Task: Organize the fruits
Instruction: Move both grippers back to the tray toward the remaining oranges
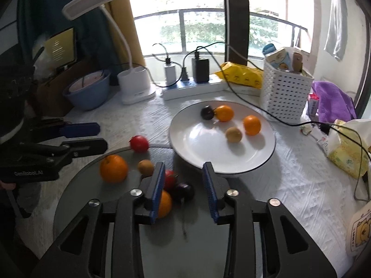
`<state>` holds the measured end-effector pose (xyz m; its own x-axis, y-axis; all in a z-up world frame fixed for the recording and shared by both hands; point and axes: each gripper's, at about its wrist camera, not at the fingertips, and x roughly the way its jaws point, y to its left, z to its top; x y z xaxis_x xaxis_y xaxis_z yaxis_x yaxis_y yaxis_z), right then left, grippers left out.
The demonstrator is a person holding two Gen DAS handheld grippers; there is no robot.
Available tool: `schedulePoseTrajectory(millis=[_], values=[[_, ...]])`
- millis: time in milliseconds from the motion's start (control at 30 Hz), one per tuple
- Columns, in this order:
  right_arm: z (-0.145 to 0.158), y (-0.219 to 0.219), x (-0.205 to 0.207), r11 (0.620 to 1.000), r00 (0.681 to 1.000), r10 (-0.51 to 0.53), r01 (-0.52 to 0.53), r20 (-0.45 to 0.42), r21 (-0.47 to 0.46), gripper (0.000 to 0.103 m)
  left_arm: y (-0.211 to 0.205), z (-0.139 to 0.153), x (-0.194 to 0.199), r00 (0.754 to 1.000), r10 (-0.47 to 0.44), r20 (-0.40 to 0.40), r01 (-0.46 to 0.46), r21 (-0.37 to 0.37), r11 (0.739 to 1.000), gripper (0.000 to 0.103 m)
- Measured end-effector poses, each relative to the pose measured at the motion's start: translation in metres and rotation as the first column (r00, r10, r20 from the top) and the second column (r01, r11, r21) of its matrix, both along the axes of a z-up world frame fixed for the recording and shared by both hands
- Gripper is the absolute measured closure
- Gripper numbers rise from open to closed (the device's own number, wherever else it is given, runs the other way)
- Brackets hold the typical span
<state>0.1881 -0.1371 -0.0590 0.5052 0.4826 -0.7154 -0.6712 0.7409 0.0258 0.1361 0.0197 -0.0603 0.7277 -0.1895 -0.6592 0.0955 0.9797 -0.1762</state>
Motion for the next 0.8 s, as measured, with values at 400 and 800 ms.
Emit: schedulePoseTrajectory(millis=[400,800], values=[[-0.022,0.011,-0.023,0.998,0.999,0.039,-0.041,-0.034,-0.052,0.057,-0.003,-0.019,-0.012,1.0,-0.016,-0.024,0.016,-0.001,1.0,0.056],[-0.038,0.021,-0.027,0.994,0.997,0.052,-0.057,-0.052,-0.095,0.057,-0.004,-0.036,-0.005,0.999,0.028,-0.038,-0.027,0.023,0.999,0.056]])
